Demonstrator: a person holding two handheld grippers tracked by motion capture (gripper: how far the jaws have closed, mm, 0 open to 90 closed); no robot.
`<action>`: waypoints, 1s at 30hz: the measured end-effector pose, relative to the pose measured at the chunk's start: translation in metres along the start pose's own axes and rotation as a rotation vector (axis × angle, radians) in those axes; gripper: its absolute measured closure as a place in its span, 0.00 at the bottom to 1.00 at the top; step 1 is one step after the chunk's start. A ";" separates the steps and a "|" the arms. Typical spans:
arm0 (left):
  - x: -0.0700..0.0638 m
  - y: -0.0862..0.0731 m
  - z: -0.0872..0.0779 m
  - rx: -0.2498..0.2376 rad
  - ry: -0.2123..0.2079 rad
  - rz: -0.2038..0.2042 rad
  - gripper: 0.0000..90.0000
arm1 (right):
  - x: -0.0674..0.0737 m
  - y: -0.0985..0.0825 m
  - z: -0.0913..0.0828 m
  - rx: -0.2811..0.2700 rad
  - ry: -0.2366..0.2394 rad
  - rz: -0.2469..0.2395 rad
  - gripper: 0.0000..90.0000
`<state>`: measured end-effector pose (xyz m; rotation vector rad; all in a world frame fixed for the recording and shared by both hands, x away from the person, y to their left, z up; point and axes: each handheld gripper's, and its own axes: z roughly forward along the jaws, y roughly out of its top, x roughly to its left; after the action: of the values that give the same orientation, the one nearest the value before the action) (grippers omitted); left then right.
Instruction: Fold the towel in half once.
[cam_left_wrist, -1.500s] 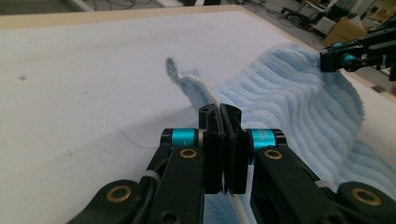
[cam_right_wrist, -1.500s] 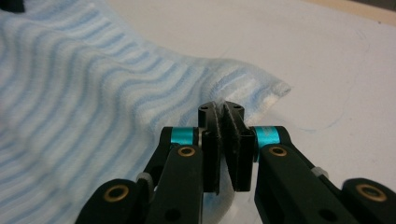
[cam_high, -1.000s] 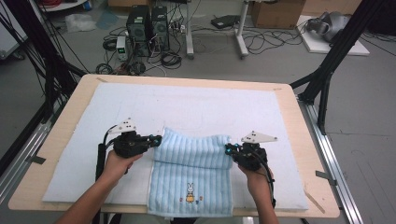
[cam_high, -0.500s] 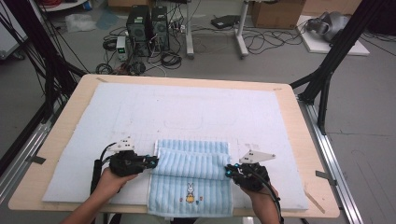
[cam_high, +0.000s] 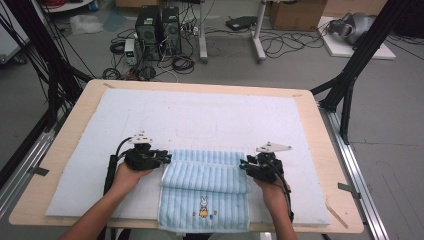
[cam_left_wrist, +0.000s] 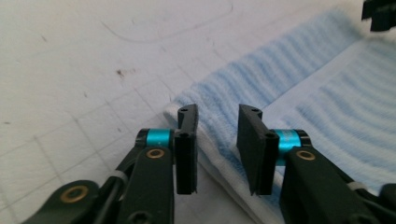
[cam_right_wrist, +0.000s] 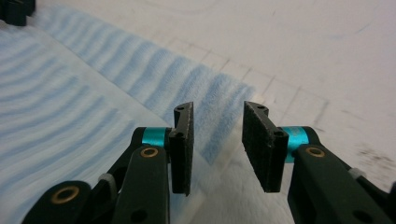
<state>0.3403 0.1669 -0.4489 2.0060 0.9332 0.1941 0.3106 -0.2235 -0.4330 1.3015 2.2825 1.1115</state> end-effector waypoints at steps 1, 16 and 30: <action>0.000 0.000 0.003 -0.006 0.011 0.014 0.89 | 0.000 0.002 0.007 0.028 -0.003 -0.011 0.78; 0.009 0.010 0.002 -0.070 0.100 -0.075 0.57 | -0.001 0.007 0.019 0.049 -0.042 0.008 0.60; 0.020 0.034 0.018 -0.095 0.083 -0.027 0.94 | -0.001 0.026 0.036 -0.019 -0.052 -0.042 0.93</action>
<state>0.3808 0.1574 -0.4369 1.9090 0.9844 0.3031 0.3476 -0.1999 -0.4375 1.2545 2.2457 1.0699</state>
